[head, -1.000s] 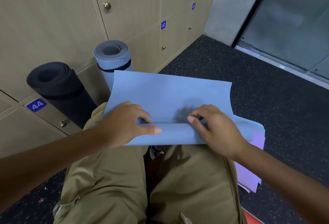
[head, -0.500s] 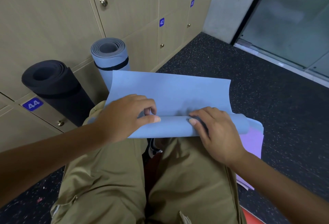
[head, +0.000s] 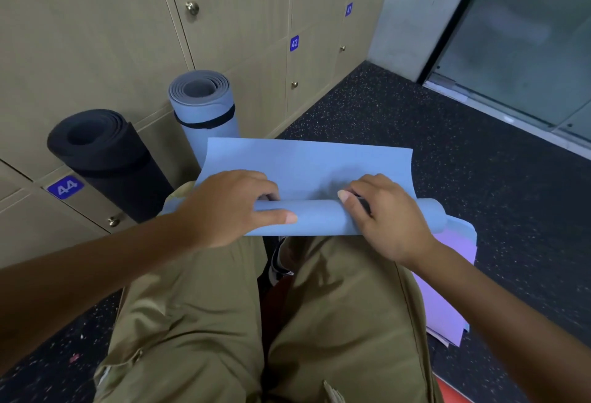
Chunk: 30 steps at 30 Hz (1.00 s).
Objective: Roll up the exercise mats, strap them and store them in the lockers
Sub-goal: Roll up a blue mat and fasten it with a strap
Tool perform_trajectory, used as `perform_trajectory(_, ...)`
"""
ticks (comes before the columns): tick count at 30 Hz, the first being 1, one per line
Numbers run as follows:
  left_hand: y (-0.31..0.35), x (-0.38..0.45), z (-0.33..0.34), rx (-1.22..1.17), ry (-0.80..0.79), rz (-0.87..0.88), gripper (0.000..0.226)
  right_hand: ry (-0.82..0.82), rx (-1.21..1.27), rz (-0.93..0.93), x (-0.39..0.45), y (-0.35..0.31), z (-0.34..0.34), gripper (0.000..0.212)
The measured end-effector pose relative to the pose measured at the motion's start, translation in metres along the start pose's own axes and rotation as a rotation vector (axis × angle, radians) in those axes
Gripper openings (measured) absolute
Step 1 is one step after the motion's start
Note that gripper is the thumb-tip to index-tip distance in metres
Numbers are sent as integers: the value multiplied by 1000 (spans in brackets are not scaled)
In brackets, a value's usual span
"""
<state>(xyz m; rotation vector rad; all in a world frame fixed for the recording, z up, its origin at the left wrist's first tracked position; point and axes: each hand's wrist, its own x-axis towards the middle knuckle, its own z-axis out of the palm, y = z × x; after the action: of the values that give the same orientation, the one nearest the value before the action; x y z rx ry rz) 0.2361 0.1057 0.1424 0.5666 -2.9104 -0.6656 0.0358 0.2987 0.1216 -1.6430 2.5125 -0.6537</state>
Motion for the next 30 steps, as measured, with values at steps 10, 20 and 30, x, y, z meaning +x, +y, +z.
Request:
perform_trajectory(10, -8, 34, -14, -279, -203, -98, 62, 177, 10, -20, -6, -4, 10, 34)
perform_trajectory(20, -5, 20, 6, 73, 235, 132, 47, -50, 84, 91, 20, 3, 0, 37)
perform_trajectory(30, -13, 17, 16, 199, 128, 29, 81, -137, 30, 109, 46, 4, -1, 41)
